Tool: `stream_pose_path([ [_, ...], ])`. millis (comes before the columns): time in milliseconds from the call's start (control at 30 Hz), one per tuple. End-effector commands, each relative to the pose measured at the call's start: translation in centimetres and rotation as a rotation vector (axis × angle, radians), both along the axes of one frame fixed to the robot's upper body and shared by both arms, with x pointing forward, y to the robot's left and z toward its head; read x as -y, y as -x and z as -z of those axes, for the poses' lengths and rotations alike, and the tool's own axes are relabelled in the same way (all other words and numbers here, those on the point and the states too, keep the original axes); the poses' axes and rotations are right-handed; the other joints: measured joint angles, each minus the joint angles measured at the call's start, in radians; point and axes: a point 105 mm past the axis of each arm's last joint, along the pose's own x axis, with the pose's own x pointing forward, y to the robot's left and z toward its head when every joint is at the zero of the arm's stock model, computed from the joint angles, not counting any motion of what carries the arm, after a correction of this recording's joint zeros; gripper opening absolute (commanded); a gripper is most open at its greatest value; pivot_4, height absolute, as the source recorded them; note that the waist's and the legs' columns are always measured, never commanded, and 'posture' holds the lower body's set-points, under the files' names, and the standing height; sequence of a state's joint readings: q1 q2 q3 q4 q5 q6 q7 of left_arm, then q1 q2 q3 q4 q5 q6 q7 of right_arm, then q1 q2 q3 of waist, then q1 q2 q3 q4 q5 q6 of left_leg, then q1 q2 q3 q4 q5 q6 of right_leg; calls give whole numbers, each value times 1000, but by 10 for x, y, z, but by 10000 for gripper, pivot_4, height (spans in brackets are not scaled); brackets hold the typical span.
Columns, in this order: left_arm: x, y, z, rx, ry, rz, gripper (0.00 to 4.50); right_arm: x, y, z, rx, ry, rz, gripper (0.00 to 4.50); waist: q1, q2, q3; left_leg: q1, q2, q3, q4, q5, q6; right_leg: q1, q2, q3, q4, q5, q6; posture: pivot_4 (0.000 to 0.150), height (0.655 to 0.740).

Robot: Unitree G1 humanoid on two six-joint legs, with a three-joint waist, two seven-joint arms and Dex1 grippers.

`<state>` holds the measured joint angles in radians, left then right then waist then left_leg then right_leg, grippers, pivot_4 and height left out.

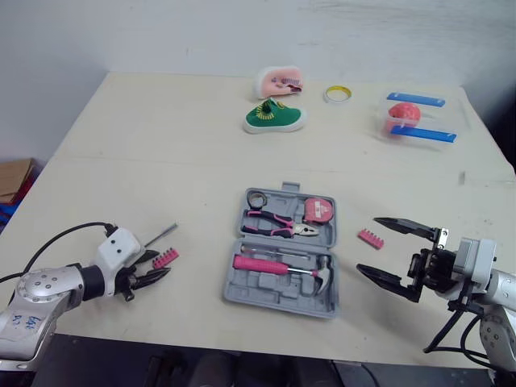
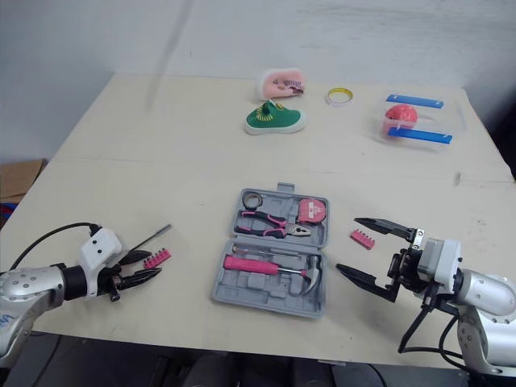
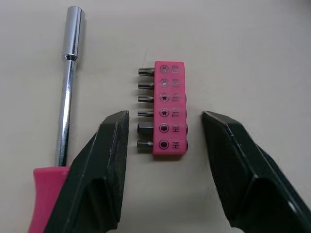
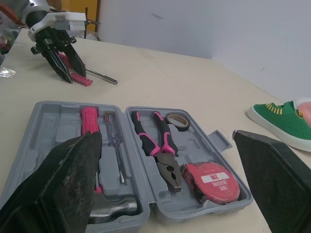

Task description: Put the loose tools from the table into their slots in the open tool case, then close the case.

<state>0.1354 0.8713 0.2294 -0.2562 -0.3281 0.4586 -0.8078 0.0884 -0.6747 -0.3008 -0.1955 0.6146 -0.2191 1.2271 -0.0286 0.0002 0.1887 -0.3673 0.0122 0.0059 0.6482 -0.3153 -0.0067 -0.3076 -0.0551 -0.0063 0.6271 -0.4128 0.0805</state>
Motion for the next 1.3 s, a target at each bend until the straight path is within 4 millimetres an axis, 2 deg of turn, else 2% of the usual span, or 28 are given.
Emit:
stream_pose_path([
  [33,-6,7,14,-36,34,-20,22960,-1,4,-9,51,-9,3,45000,0,0,0,0,0,0,0,0,0,0,0,0,0,0,0,1500,7400],
  [233,-7,7,29,-30,43,-19,22960,-3,3,-9,55,-13,3,45000,1,2,-1,0,0,0,0,0,0,0,0,0,0,0,0,1500,7400],
  [567,-3,7,36,-23,66,-2,22960,-3,3,-9,55,-11,9,45000,2,5,-3,1,0,0,0,0,0,1,0,0,1,0,0,1500,7400],
  [600,-3,6,37,-24,69,-4,17836,-3,2,-9,54,-11,9,45000,2,6,-4,1,0,0,0,0,0,1,0,0,1,0,0,1500,7400],
  [633,-3,6,38,-24,70,-5,15545,-3,2,-9,54,-10,9,45000,2,6,-4,1,0,0,0,0,0,1,0,0,1,0,0,1500,7400],
  [700,-1,8,40,-25,77,8,7002,-3,2,-9,55,-13,10,45000,2,7,-4,1,0,0,0,1,0,1,0,0,1,0,0,1500,7400],
  [767,1,9,38,1,96,18,6736,-3,2,-9,54,-14,10,45000,2,8,-5,2,0,0,0,1,0,1,0,0,1,0,0,1500,7400],
  [967,-5,-1,8,186,144,-14,6736,-3,4,-9,49,-13,14,45000,3,8,-5,1,0,0,1,1,0,1,0,0,1,0,0,1500,7400],
  [1033,1,-1,-10,258,185,43,6736,-2,4,-9,50,-13,21,45000,2,5,-3,1,0,0,0,1,0,1,0,0,1,0,0,1500,7400],
  [1167,8,-1,-26,324,189,109,6736,-1,5,-9,52,-11,25,45000,2,3,-2,0,0,0,1,1,0,0,0,-1,1,0,0,1500,7400],
  [1200,12,-2,-38,354,186,154,6736,0,6,-9,51,-10,25,45000,2,3,-2,-1,0,0,1,1,0,0,0,-1,0,0,0,1500,7400],
  [1267,37,-3,-70,393,160,370,6736,4,8,-8,41,1,26,45000,5,1,-1,-1,0,0,1,1,0,0,0,-1,1,0,0,1500,7400],
  [1300,46,-1,-78,393,140,454,6736,5,9,-8,38,4,27,45000,14,-3,2,-1,0,-2,1,1,-1,0,0,-2,1,0,0,1500,7400],
])
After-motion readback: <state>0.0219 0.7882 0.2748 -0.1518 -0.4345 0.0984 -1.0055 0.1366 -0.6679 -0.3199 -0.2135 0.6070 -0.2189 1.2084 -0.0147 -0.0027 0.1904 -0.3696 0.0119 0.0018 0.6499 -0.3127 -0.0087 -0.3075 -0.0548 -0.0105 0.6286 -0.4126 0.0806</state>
